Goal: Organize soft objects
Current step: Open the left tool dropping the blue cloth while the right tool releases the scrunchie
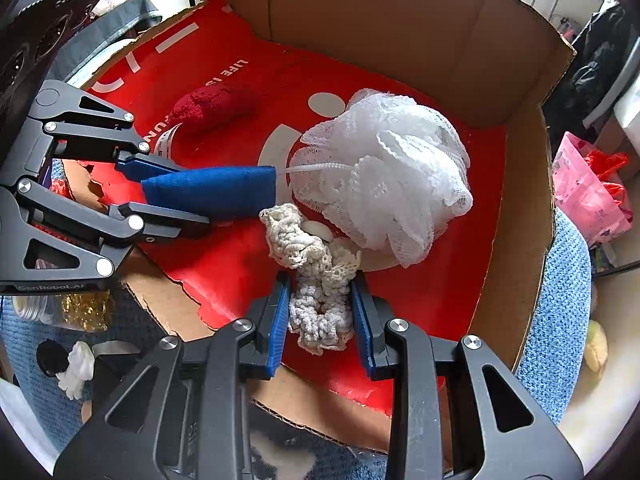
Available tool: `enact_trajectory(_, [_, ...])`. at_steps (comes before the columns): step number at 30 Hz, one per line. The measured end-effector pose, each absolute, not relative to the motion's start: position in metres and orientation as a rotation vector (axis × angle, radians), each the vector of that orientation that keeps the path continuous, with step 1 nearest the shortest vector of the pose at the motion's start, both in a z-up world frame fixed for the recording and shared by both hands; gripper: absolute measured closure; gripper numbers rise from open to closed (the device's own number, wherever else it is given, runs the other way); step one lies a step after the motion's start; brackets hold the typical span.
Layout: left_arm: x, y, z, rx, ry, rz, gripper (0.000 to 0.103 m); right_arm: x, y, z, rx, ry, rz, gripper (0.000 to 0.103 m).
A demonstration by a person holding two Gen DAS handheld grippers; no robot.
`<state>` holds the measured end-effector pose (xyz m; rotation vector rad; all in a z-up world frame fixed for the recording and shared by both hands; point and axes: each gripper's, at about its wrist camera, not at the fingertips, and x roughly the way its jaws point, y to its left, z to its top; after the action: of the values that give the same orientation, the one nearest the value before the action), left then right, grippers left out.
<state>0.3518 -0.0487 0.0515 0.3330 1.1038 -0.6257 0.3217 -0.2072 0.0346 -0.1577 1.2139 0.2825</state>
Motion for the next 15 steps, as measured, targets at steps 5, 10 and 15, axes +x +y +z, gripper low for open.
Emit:
enact_trajectory(5, [0.352, -0.053, 0.047, 0.340, 1.099, -0.627, 0.066, 0.323, -0.205, 0.034, -0.167, 1.224, 0.287, 0.074])
enact_trajectory(10, [0.352, -0.058, 0.045, 0.340, 1.093, -0.625, 0.058, 0.328, -0.204, 0.031, -0.157, 1.235, 0.287, 0.074])
enact_trajectory(15, [0.348, -0.056, 0.052, 0.333, 1.086, -0.620, 0.055, 0.331, -0.206, 0.031, -0.153, 1.234, 0.290, 0.055])
